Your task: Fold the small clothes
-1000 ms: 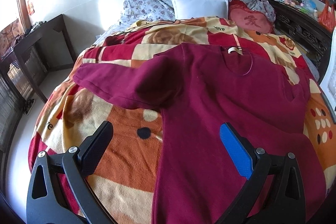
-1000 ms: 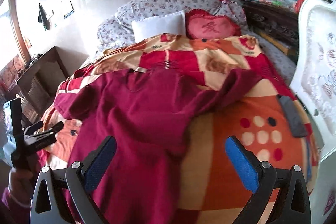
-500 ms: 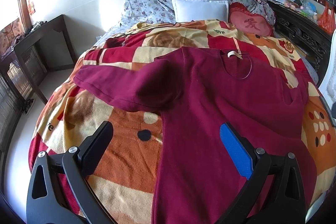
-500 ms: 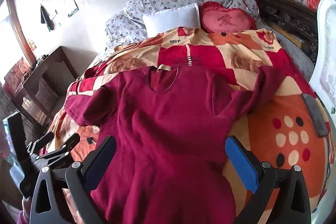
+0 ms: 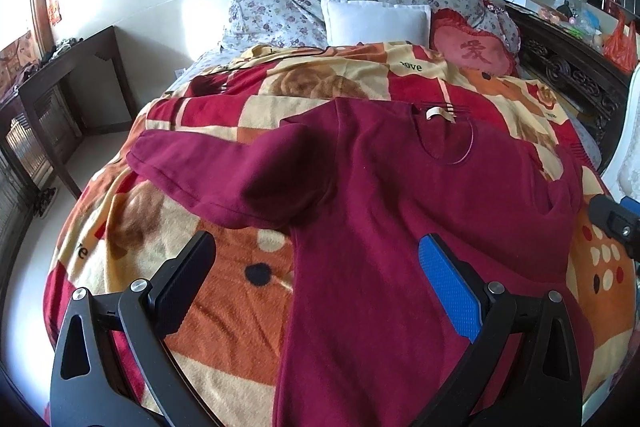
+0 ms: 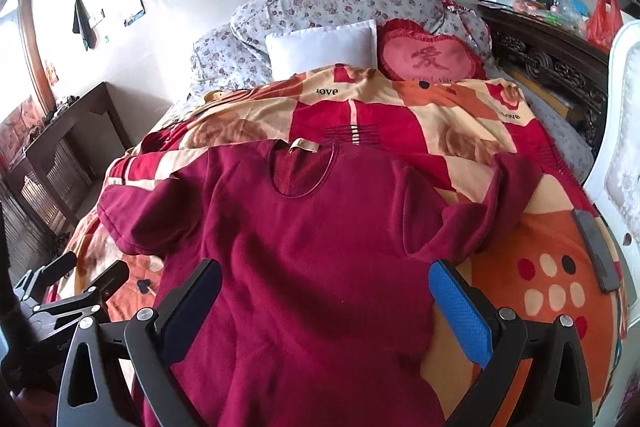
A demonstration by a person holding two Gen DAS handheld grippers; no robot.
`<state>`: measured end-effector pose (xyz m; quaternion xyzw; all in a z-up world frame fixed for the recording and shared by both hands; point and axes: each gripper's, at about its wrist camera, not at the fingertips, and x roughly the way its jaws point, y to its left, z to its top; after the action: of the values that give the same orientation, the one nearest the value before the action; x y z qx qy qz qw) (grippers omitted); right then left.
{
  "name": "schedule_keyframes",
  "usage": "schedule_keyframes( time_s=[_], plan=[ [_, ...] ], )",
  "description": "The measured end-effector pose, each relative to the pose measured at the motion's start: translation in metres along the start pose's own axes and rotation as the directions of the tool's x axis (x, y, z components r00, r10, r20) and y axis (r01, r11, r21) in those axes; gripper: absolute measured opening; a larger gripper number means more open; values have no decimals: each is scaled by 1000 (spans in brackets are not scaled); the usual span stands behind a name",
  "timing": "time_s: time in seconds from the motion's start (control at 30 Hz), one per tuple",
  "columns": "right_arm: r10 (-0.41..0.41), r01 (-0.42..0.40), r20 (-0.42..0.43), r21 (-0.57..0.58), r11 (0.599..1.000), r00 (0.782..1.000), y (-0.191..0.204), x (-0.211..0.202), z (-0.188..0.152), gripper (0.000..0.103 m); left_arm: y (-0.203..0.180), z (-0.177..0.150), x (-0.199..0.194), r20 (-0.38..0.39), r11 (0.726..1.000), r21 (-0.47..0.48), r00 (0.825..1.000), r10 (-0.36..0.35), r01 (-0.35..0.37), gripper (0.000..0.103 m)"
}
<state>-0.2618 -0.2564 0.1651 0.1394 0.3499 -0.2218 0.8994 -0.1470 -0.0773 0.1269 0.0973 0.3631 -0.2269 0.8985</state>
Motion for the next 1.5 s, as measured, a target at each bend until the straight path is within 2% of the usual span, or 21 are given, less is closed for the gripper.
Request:
schedule_keyframes(
  time_s=[0.6, 1.5],
  plan=[
    [-9, 9, -44, 8, 1000, 999, 5, 31, 1, 102, -6, 9, 15, -18, 1000, -25, 1000, -17, 16, 102],
    [7, -8, -91, -8, 1000, 996, 23, 62, 7, 102, 11, 15, 35, -38, 999, -49, 999, 10, -12, 102]
  ],
)
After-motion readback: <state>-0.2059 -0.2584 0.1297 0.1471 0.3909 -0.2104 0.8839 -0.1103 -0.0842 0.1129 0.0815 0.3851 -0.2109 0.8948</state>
